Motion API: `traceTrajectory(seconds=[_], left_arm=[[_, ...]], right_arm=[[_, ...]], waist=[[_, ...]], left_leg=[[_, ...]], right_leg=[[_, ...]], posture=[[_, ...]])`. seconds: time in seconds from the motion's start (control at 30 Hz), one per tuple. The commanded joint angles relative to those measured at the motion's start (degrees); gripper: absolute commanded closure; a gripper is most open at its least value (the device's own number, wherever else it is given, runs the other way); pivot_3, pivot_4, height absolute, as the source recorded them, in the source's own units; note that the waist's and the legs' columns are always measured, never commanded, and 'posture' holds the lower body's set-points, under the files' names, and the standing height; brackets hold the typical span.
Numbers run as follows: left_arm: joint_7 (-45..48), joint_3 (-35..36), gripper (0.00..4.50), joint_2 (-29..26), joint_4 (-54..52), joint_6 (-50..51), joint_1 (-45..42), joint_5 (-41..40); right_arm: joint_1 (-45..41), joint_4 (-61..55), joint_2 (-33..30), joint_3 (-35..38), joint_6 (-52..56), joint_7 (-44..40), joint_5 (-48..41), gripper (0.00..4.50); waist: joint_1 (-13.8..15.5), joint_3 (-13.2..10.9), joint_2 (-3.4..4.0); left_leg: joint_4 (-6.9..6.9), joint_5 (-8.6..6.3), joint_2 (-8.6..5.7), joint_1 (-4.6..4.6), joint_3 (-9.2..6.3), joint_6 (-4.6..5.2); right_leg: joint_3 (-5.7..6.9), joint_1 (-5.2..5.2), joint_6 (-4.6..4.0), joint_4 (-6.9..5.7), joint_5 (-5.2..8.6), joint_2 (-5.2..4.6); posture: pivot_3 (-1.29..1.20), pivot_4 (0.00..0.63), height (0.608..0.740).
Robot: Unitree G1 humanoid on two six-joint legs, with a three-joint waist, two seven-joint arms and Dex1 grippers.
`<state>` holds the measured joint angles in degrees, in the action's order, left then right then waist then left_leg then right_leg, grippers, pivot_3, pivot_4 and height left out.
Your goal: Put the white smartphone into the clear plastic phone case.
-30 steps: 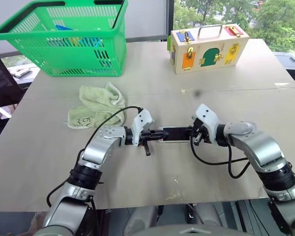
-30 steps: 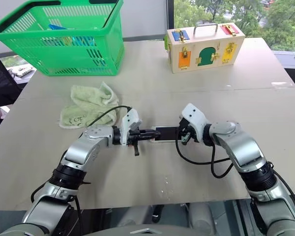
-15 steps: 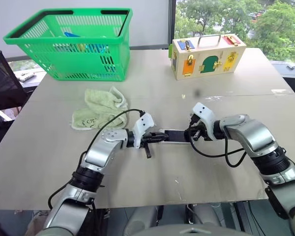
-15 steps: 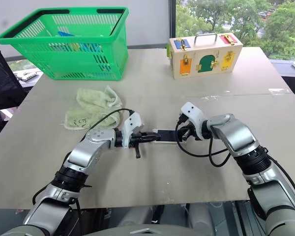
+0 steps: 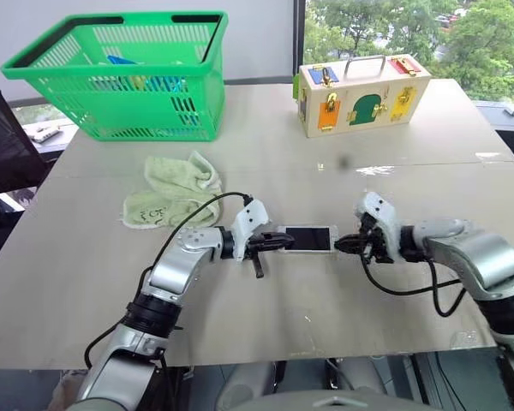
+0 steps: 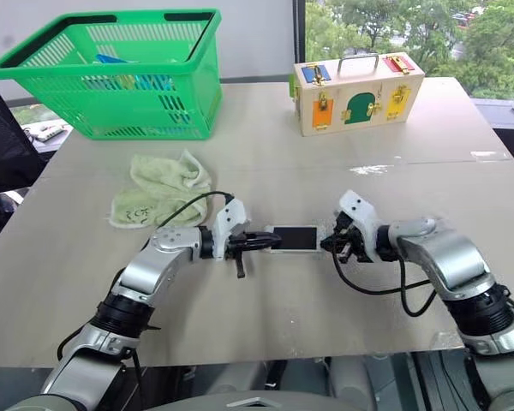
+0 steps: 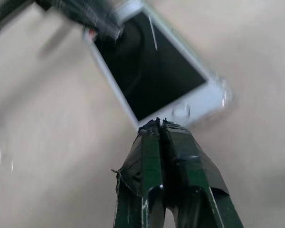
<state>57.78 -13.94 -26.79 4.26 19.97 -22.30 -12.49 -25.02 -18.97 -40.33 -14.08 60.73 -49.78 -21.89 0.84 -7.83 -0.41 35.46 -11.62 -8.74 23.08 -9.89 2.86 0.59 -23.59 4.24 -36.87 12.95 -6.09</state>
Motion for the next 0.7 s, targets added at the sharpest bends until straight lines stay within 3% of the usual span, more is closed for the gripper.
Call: traceTrajectory(seconds=[0.03,0.17,0.27,0.53,0.63,0.7], left_arm=[[0.2,-1.1,4.47,0.1,1.6,-0.1,0.4,1.2],[0.3,-1.3,4.47,0.1,1.9,-0.6,0.5,1.2],[0.2,-1.2,4.47,0.0,1.6,-0.8,0.9,1.2],[-1.3,-1.0,4.47,-0.1,-2.2,2.0,1.9,0.8],[-1.6,-0.9,4.47,-0.1,-3.3,3.0,2.2,0.6],[-1.6,-0.9,4.47,-0.2,-3.5,3.3,2.1,0.6]], right_arm=[[-0.6,1.5,-0.9,-4.5,-0.4,0.6,2.6,4.44],[-3.4,5.7,-1.3,-11.8,-0.6,-0.6,6.0,4.44],[-5.5,8.5,0.6,-13.3,-2.5,-0.6,7.3,4.44],[-1.1,-0.8,-1.8,3.0,0.5,-4.5,-4.1,4.44],[-1.3,-2.9,1.3,10.9,3.2,-2.5,-10.1,4.44],[-2.2,-3.2,3.3,12.0,3.9,-0.4,-11.0,4.44]], waist=[[-0.1,0.0,0.0],[-0.1,0.0,-0.09],[-0.4,0.0,-0.21],[-0.5,-0.2,-0.14],[-0.2,-0.3,-0.01],[-0.1,-0.3,-0.02]], left_leg=[[-0.01,0.0,0.0,-0.01,0.01,0.0],[-0.02,0.0,0.02,-0.1,0.04,-0.01],[-0.04,0.0,0.06,-0.24,0.05,-0.01],[-0.05,0.0,0.23,-0.07,0.06,-0.01],[-0.06,0.03,0.21,0.1,0.07,0.04],[-0.07,0.1,0.21,0.12,0.06,0.16]], right_leg=[[0.0,0.0,0.0,0.0,0.0,0.0],[-0.01,0.07,0.02,0.01,0.0,0.0],[-0.02,0.16,0.02,0.0,0.0,0.03],[0.07,0.03,0.01,0.0,-0.01,0.1],[0.05,-0.11,-0.08,0.08,-0.06,0.09],[0.06,-0.11,-0.23,0.11,-0.15,0.1]], posture=[[0.0,0.15,0.74],[0.0,0.15,0.74],[0.0,0.15,0.74],[0.0,0.15,0.74],[0.0,0.15,0.74],[0.0,0.15,0.74]])
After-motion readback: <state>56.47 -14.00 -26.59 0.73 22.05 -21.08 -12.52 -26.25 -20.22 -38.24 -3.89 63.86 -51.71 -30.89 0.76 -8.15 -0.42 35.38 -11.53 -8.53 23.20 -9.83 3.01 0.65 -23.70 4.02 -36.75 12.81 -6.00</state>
